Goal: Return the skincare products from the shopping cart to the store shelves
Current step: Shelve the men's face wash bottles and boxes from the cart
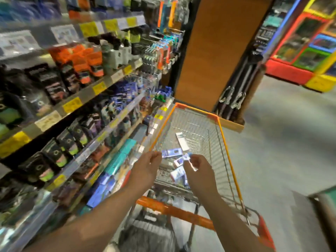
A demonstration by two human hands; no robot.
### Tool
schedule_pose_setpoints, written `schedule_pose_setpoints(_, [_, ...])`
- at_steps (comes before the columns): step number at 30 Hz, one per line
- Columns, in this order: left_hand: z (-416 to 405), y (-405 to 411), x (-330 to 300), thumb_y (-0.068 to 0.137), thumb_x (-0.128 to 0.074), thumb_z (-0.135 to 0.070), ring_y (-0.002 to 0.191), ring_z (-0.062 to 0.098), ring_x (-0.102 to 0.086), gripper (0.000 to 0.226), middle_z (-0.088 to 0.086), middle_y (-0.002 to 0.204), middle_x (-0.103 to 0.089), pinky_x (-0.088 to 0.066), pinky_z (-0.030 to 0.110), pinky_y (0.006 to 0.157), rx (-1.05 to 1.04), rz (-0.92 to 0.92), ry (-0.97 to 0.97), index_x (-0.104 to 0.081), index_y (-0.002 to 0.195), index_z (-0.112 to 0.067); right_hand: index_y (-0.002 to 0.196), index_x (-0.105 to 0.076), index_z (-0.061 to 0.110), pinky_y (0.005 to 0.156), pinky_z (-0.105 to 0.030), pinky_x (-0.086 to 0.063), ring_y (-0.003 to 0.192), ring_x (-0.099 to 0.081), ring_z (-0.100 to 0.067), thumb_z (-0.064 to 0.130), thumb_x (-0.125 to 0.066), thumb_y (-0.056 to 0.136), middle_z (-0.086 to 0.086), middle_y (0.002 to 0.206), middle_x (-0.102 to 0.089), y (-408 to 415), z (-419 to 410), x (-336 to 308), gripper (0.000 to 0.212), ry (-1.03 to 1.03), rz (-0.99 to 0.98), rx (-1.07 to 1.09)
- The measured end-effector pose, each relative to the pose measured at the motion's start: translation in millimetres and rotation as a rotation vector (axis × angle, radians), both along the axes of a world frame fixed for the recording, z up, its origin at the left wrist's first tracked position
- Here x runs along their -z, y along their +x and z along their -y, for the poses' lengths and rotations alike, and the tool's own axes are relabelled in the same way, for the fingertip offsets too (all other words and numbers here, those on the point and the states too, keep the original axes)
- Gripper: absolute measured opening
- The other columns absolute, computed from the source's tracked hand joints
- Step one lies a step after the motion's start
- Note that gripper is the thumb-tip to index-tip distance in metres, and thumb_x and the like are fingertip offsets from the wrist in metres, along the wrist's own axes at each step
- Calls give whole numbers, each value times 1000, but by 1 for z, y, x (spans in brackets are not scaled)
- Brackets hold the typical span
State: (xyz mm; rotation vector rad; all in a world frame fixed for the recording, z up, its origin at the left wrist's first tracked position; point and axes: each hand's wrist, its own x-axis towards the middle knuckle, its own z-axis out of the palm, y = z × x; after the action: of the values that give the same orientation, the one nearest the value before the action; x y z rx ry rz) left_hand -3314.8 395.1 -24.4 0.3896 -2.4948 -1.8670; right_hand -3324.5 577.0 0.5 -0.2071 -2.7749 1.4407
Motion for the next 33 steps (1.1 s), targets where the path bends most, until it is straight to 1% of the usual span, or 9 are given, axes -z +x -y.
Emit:
schedule_pose_setpoints(1, [-6,5,12,104,-52,-41,106,11,-64,12,-5,118,-70,-43,21,82,96,83,-108,-64,107,-39,131,-60,21,93,-22,-42,116,-59,-11,38,-64,98,7,125,-63,11,-17,13,37,37,50,5])
schedule_pose_setpoints(3, [-13,12,32,100,-42,-58,129,16,-53,41,0,144,-58,-42,29,102,289,205,-400,-56,133,-38,139,-56,18,102,-34,-43,123,-54,-17,48,-59,99,1,135,-59,32,-48,42,50,182,142,24])
schedule_pose_setpoints(5, [-20,15,37,97,-40,-68,150,24,-29,64,0,161,-39,-27,42,121,441,217,-622,-40,152,-36,138,-55,20,111,-42,-38,131,-47,-26,63,-48,95,-5,140,-57,49,-70,67,62,470,201,15])
schedule_pose_setpoints(8, [-31,21,35,91,-34,-81,156,24,-17,83,-3,169,-25,-14,47,126,674,181,-850,-27,160,-36,157,-34,27,124,-56,-13,157,-12,-35,70,-37,95,-9,168,-25,57,-82,82,76,599,237,-34])
schedule_pose_setpoints(10, [-38,31,35,75,-16,-99,157,22,-15,103,-6,170,-20,-14,51,126,795,185,-924,-23,160,-40,162,-22,33,125,-62,-4,159,6,-34,75,-35,93,-7,173,-9,57,-83,82,82,604,257,-94])
schedule_pose_setpoints(13, [-42,32,35,53,2,-109,156,19,-19,124,-10,170,-20,-19,48,125,919,138,-1001,-24,158,-49,163,-18,38,124,-67,-1,159,9,-33,84,-31,88,-4,174,-4,58,-88,82,88,586,323,-129])
schedule_pose_setpoints(19, [-44,23,40,51,-28,-112,158,22,-6,120,-14,171,-3,-10,58,125,991,212,-1011,-7,157,-57,159,-25,40,119,-74,-4,159,-6,-33,91,-27,81,-2,172,-18,48,-88,84,94,618,439,-254])
schedule_pose_setpoints(26, [-42,-5,42,41,-28,-114,158,19,-9,132,-13,171,-9,-11,57,125,928,230,-964,-8,158,-55,160,-27,38,119,-73,-7,158,-10,-32,88,-29,81,-2,170,-23,20,-84,85,93,650,442,-248])
schedule_pose_setpoints(33, [-42,-49,40,47,-34,-111,158,17,-8,129,-15,171,-8,-11,59,124,937,236,-959,-10,159,-51,163,-5,44,116,-77,7,159,7,-33,92,-18,84,2,174,1,-18,-90,72,94,732,566,-320])
